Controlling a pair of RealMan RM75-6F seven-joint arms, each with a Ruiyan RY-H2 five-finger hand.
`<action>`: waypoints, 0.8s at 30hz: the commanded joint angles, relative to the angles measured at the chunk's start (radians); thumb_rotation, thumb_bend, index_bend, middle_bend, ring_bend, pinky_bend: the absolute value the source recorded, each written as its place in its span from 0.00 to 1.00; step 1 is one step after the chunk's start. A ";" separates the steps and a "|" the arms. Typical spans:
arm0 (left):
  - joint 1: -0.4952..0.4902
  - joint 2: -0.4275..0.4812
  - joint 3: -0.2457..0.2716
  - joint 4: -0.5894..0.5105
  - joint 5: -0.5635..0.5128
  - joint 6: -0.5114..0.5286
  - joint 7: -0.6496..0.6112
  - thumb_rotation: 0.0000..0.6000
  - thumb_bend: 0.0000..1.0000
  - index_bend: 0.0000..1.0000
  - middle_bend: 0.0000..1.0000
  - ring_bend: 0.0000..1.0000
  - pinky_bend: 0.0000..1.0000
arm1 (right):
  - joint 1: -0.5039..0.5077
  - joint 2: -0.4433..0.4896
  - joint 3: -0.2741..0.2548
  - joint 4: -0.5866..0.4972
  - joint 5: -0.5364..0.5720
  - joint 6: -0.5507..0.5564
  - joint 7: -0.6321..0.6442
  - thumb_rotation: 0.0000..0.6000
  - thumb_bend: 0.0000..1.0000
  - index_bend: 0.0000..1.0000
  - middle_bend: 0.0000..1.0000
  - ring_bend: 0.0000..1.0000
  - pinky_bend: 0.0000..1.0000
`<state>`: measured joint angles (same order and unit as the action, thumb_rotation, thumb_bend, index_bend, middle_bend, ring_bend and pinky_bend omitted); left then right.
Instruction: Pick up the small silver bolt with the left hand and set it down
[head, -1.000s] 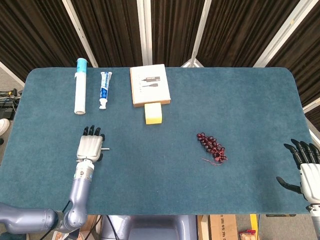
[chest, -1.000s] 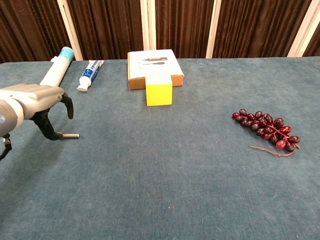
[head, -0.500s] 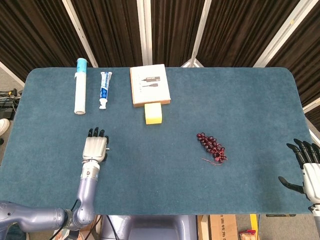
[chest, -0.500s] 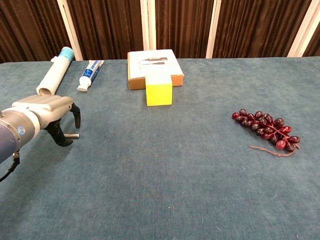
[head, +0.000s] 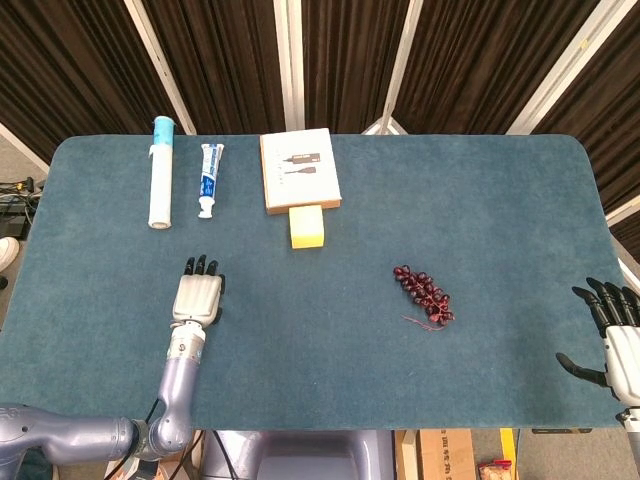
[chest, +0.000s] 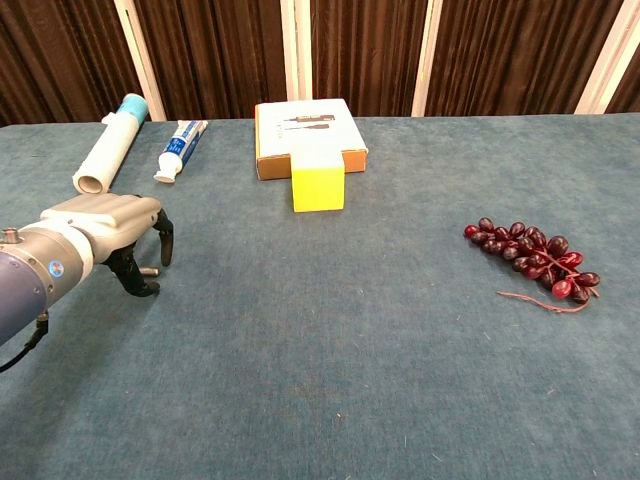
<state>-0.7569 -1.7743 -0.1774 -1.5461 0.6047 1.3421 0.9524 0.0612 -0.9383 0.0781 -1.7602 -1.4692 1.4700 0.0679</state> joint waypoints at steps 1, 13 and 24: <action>0.001 -0.003 -0.001 0.004 -0.003 0.004 0.009 1.00 0.45 0.47 0.13 0.00 0.00 | 0.000 0.000 0.000 0.000 0.001 0.000 0.001 1.00 0.15 0.19 0.11 0.06 0.00; 0.003 -0.017 0.003 0.024 0.007 0.012 0.037 1.00 0.45 0.50 0.15 0.00 0.00 | 0.003 0.002 -0.003 0.001 0.000 -0.010 0.006 1.00 0.15 0.19 0.11 0.06 0.00; 0.009 -0.018 0.000 0.026 0.005 0.022 0.063 1.00 0.45 0.52 0.15 0.00 0.00 | 0.005 0.001 -0.002 0.002 0.000 -0.013 0.010 1.00 0.16 0.19 0.11 0.06 0.00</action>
<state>-0.7482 -1.7925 -0.1771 -1.5200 0.6101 1.3642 1.0159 0.0657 -0.9367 0.0758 -1.7583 -1.4692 1.4575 0.0783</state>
